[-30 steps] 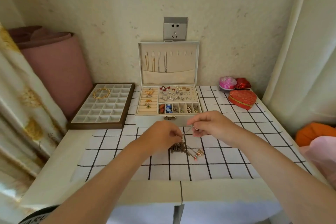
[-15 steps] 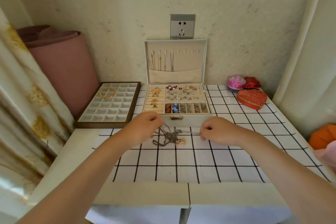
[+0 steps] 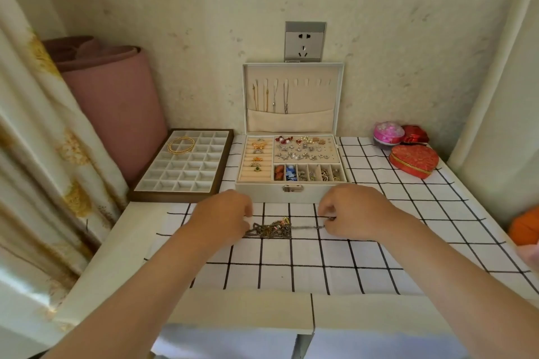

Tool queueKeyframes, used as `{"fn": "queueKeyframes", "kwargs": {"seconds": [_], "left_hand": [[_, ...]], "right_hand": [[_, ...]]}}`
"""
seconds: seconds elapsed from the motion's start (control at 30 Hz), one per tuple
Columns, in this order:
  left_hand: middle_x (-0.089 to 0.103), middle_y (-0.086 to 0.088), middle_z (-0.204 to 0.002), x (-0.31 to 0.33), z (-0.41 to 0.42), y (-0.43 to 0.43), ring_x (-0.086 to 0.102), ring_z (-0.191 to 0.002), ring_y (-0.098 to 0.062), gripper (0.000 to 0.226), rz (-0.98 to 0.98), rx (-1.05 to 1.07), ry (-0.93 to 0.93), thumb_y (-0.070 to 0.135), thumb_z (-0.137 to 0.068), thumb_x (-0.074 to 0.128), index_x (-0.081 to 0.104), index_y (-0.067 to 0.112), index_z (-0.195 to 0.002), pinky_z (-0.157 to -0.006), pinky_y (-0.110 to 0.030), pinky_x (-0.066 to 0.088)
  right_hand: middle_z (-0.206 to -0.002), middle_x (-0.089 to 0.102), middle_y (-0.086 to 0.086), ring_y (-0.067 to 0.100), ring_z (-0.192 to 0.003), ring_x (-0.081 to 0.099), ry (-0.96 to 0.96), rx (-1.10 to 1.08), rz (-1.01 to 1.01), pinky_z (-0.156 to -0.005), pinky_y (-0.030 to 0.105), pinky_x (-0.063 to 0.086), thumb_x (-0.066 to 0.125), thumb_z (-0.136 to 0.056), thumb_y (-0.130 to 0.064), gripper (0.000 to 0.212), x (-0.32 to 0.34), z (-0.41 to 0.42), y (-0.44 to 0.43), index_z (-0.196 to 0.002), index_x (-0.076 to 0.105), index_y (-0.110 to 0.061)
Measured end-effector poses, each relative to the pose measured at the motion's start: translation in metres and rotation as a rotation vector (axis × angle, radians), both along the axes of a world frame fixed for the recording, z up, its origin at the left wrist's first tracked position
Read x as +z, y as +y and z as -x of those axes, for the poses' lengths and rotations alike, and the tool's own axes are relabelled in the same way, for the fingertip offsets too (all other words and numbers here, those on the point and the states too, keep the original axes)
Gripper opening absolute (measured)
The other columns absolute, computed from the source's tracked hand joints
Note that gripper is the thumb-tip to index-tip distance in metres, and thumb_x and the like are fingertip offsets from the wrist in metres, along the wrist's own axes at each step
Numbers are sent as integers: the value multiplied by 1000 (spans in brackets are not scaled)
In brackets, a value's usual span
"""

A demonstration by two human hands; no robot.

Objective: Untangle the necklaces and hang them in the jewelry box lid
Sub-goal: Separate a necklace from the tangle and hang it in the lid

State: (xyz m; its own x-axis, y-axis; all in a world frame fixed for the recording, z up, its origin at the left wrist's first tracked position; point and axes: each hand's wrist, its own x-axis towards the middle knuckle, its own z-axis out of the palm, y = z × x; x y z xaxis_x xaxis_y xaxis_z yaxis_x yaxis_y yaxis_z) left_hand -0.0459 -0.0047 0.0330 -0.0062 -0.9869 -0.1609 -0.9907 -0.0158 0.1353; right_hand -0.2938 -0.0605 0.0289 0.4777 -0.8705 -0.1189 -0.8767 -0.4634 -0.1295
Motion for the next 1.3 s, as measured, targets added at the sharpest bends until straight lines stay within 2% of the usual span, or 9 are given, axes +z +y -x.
{"fn": "queueKeyframes", "kwargs": {"seconds": [0.1, 0.33, 0.57, 0.67, 0.8, 0.87, 0.97, 1.13, 1.3], "left_hand": [[62, 12, -112, -2, 19, -1, 60, -102, -11, 21, 16, -107, 180, 29, -94, 62, 68, 33, -113, -87, -30, 51], [67, 12, -100, -12, 31, -9, 59, -89, -8, 13, 100, -157, 117, 33, -91, 65, 72, 35, -102, -69, -22, 42], [66, 5, -90, -10, 18, -12, 62, -85, -12, 6, 18, -68, 617, 24, -97, 59, 63, 24, -93, -72, -20, 47], [67, -3, -82, -4, 17, -11, 69, -79, -21, 13, 16, 19, 900, 19, -101, 51, 58, 17, -91, -80, -41, 59], [62, -3, -74, 5, 21, -8, 59, -54, -18, 19, -51, 75, 1144, 18, -105, 43, 53, 10, -90, -59, -38, 57], [59, 0, -70, 8, 18, -9, 48, -50, -14, 19, -66, 74, 1110, 22, -105, 42, 51, 14, -91, -48, -30, 46], [53, 2, -72, 10, 7, -11, 41, -57, -12, 18, 16, 38, 863, 25, -105, 42, 52, 20, -91, -52, -26, 37], [55, 12, -75, 20, -13, -7, 52, -66, -6, 9, 107, -64, 350, 40, -94, 60, 58, 33, -98, -65, -28, 47], [61, 16, -87, 28, -32, -4, 60, -87, -8, 13, -26, -8, 115, 39, -94, 59, 71, 34, -92, -83, -34, 53]], "right_hand": [[-103, 66, -15, 9, -98, 61, -181, 59, 63, -82, 29, 51, 61, -88, -26, 22, -8, -16, 6, -104, 73, -35], [-89, 66, -16, 3, -85, 61, -398, 7, -132, -77, 30, 54, 79, -76, -43, 17, -27, -42, 13, -92, 77, -35], [-81, 74, -6, 8, -79, 68, -695, -36, -320, -81, 34, 55, 80, -80, -30, 5, -25, -47, 9, -80, 77, -26], [-81, 73, -2, 13, -78, 68, -850, -71, -375, -82, 35, 55, 74, -87, -23, 5, -14, -44, 4, -83, 72, -22], [-79, 70, 12, 27, -77, 70, -1041, -99, -562, -81, 38, 60, 66, -92, -6, 4, -5, -38, 4, -90, 66, -9], [-70, 60, 9, 23, -58, 59, -1111, -120, -658, -61, 33, 56, 61, -94, -1, 8, -3, -34, 4, -89, 62, -6], [-61, 48, 2, 12, -46, 33, -1084, -140, -681, -44, 22, 31, 58, -96, -4, 13, -3, -27, 1, -86, 59, -11], [-58, 50, -11, 2, -48, 41, -798, -126, -439, -50, 14, 34, 66, -93, -20, 11, -3, -17, -5, -82, 66, -21], [-62, 65, -7, 2, -55, 56, -494, -117, -304, -61, 25, 45, 68, -91, -28, 7, -7, -7, -9, -84, 66, -27]]}}
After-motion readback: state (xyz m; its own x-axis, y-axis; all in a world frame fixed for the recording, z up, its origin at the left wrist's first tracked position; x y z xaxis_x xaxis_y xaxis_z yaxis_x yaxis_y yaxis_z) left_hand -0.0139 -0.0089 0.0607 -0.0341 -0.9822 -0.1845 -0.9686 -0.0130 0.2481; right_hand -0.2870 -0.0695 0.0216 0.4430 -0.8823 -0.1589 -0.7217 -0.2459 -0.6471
